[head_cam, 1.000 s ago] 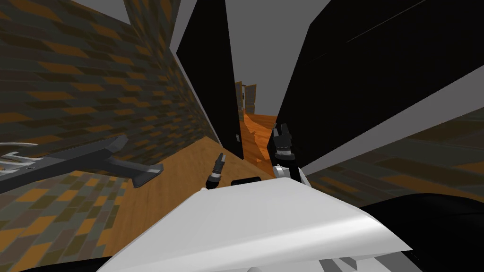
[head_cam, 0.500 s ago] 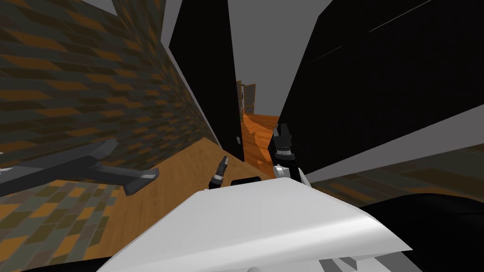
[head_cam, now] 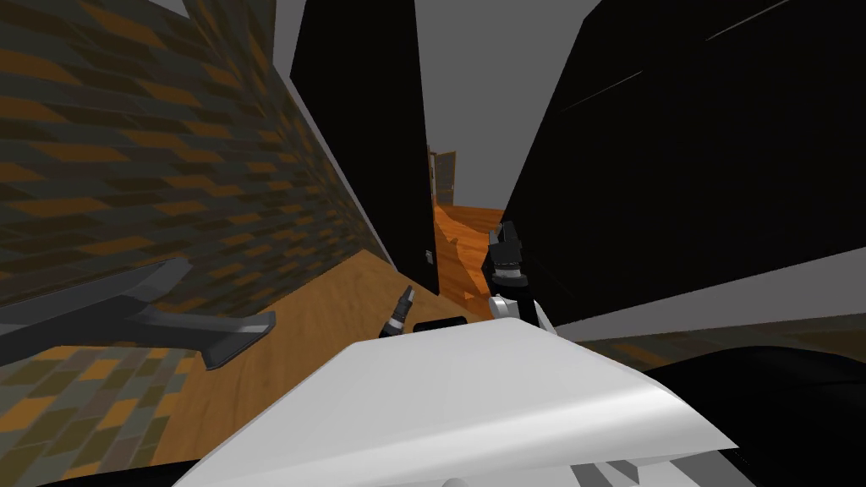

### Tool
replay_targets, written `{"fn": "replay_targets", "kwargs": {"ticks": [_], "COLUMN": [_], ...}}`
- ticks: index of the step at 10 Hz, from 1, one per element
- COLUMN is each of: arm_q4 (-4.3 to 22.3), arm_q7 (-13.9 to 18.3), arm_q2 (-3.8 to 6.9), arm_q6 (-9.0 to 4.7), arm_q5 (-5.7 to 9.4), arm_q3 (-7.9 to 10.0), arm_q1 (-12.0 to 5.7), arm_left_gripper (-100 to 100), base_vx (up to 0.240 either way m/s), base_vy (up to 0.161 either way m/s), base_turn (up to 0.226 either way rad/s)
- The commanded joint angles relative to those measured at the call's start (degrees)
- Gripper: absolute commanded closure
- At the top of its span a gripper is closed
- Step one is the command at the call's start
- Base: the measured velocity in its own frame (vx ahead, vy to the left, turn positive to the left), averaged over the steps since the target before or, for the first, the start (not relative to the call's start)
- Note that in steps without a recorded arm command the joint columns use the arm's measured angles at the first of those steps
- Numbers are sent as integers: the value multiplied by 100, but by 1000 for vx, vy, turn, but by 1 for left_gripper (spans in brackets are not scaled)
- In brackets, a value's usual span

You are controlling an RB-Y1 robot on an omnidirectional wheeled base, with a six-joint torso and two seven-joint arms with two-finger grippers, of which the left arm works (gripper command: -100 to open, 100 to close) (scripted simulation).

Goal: Push the door open

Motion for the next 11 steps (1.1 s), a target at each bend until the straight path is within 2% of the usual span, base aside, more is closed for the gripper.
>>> {"fn": "replay_targets", "kwargs": {"ticks": [1,3,6,7,9,11], "arm_q4": [180,461,771,935,1083,1322], "arm_q7": [44,125,213,260,302,371], "arm_q2": [-54,-129,-235,-300,-365,-487], "arm_q6": [-39,-140,-250,-309,-361,-447], "arm_q5": [-125,-321,-537,-652,-755,-922], "arm_q3": [-22,-46,-72,-86,-99,-119], "arm_q1": [-38,-59,-81,-93,-104,-122], "arm_left_gripper": [-100,-100,-100,-100,-100,-100], "base_vx": [177,162,148,202,177,200], "base_vy": [76,48,65,97,82,54], "base_turn": [-43,-41,-28,-53,-32,-33]}}
